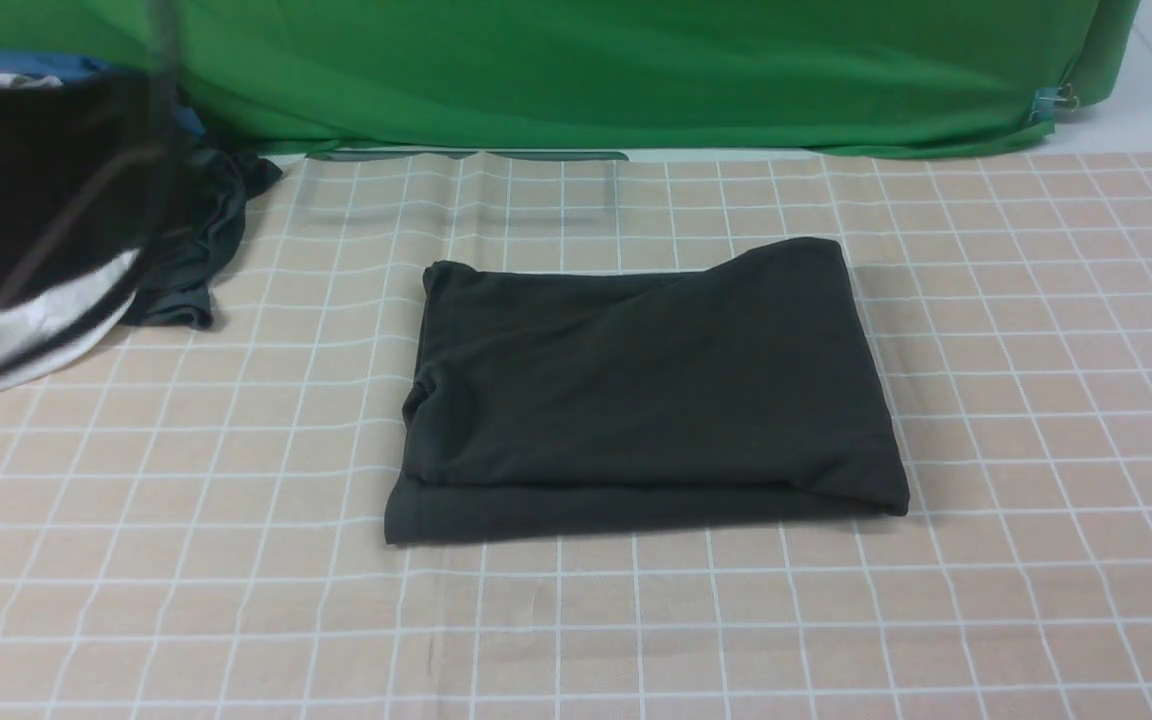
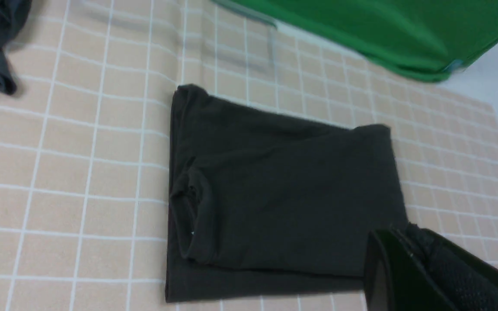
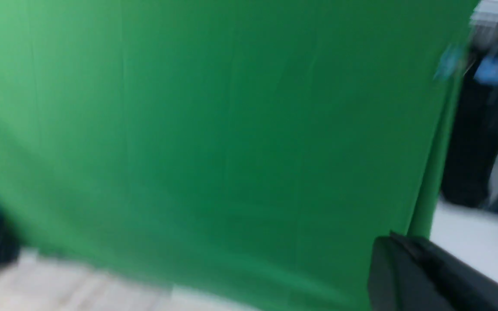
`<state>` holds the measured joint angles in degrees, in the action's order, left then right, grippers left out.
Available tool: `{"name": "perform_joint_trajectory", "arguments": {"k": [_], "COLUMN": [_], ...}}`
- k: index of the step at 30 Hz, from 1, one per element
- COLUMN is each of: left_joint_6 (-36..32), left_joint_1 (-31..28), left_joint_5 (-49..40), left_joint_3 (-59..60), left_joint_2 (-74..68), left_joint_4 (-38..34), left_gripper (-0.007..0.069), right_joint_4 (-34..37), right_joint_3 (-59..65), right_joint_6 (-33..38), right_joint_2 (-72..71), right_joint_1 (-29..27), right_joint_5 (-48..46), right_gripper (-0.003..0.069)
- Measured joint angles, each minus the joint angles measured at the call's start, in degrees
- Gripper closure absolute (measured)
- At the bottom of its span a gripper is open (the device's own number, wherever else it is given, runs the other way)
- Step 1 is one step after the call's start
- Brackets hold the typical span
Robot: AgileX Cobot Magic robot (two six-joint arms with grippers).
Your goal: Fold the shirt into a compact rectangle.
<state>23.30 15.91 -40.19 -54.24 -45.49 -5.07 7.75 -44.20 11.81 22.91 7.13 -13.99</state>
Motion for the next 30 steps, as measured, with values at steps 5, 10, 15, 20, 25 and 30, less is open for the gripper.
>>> {"name": "perform_joint_trajectory", "arguments": {"k": [5,10,15,20,25,30], "left_joint_6": [0.00,0.00,0.00,0.00,0.00,0.00], "left_joint_1": [0.00,0.00,0.00,0.00,0.00,0.00], "left_joint_5": [11.07,19.56,21.56,21.59,21.59,21.59], "left_joint_3": [16.02,28.48,33.42,33.79,33.79,33.79], "left_joint_2": [16.29,26.80,30.09,30.17,30.17,30.17], "left_joint_4": [-0.06,-0.38,-1.32,-1.76,-1.76,-1.86], "left_gripper": [0.0611,0.0611,0.0611,0.0611,0.0611,0.0611], "right_joint_4": [0.06,0.18,0.18,0.18,0.18,0.18], "right_joint_3": [13.99,18.75,19.00,19.00,19.01,19.12], "right_joint_6": [-2.77,-3.05,-4.55,-5.53,-5.57,-5.57], "right_joint_2": [-13.75,-19.34,-19.76,-19.76,-19.76,-19.76], "right_joint_1": [0.00,0.00,0.00,0.00,0.00,0.00], "right_joint_5": [11.37,20.25,21.74,20.03,19.12,18.92], "right_gripper": [0.0623,0.0599,0.0505,0.0427,0.0414,0.0413]}}
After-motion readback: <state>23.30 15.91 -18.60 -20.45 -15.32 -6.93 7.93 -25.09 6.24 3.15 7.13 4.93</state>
